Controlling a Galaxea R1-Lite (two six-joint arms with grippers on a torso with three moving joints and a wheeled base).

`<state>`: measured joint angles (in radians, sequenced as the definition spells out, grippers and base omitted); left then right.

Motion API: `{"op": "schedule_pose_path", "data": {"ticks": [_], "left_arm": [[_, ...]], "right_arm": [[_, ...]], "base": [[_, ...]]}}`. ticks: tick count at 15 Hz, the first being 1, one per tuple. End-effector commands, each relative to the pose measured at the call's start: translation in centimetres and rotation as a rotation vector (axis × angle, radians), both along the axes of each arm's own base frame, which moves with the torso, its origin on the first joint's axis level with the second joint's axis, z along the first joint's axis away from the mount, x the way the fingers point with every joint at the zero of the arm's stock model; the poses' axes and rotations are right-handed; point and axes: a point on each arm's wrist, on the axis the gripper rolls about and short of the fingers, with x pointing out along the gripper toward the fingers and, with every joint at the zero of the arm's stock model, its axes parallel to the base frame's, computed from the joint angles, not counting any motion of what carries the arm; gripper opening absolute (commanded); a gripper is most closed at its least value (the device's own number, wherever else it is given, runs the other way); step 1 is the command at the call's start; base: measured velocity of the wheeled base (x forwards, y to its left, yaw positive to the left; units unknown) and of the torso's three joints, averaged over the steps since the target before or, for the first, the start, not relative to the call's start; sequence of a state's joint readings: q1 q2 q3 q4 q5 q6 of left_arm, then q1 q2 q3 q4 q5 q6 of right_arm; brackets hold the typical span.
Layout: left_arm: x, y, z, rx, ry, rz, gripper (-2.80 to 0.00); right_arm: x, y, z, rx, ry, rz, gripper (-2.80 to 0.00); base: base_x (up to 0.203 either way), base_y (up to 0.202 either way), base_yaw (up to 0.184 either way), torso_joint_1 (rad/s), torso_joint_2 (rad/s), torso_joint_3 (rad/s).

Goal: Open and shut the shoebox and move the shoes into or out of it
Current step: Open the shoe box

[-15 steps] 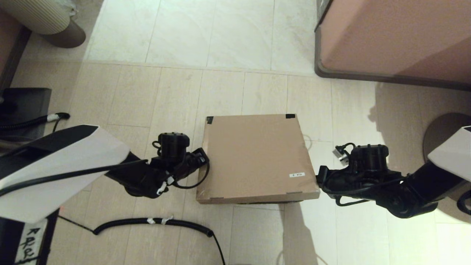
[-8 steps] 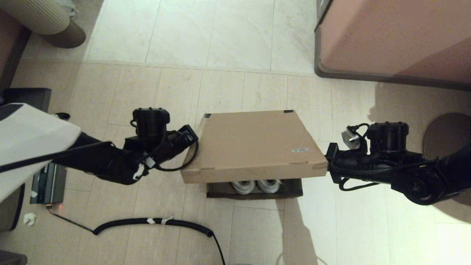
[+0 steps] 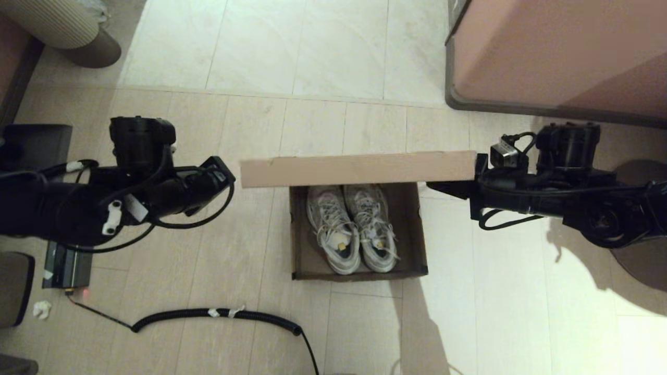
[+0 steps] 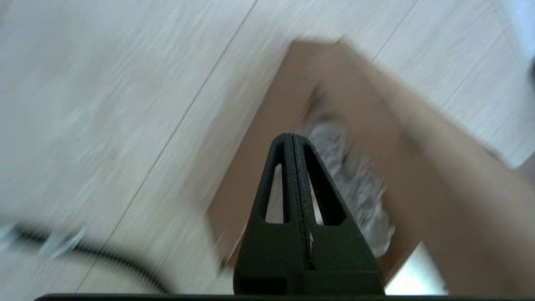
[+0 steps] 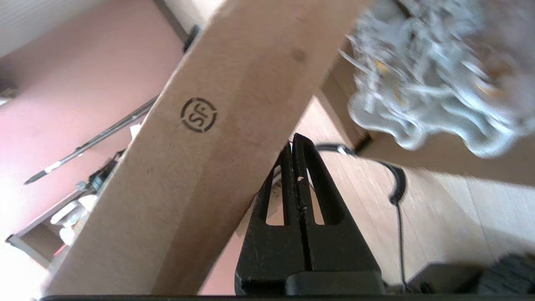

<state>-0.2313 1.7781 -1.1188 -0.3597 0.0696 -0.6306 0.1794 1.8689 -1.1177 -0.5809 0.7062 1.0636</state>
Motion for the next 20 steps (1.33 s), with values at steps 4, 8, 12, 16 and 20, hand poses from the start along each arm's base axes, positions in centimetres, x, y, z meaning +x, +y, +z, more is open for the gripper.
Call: {"op": "schedule_pose_path", "data": {"ticks": [4, 8, 12, 16, 20], "left_arm": [[-7.8, 0.6, 0.7, -0.031, 0.052, -0.114, -2.80], [-8.0, -2.2, 2.1, -0.215, -0.008, -0.345, -2.80], [-1.0, -5.2, 0.9, -0.336, -0.093, -0.418, -2.80], [3.6, -6.9, 0.3, -0.378, -0.188, -0.438, -2.80], [8.6, -7.8, 0.5, -0.396, -0.398, -0.436, -2.80]], "right_arm": [[2.6, 0.5, 2.2, 0.014, -0.053, 0.002, -2.80], [4.7, 0.9, 1.4, 0.013, -0.045, 0.001, -2.80], [5.0, 0.8, 1.0, 0.010, -0.035, -0.004, -2.80], [4.9, 0.8, 0.9, 0.005, -0.035, -0.005, -2.80], [3.7, 0.7, -0.1, -0.028, -0.015, -0.006, -2.80]], "base": [[0.000, 0.000, 0.000, 0.000, 0.00, 0.000], [0.000, 0.000, 0.000, 0.000, 0.00, 0.000], [0.000, 0.000, 0.000, 0.000, 0.00, 0.000], [0.000, 0.000, 0.000, 0.000, 0.00, 0.000], [0.000, 0.000, 0.000, 0.000, 0.00, 0.000]]}}
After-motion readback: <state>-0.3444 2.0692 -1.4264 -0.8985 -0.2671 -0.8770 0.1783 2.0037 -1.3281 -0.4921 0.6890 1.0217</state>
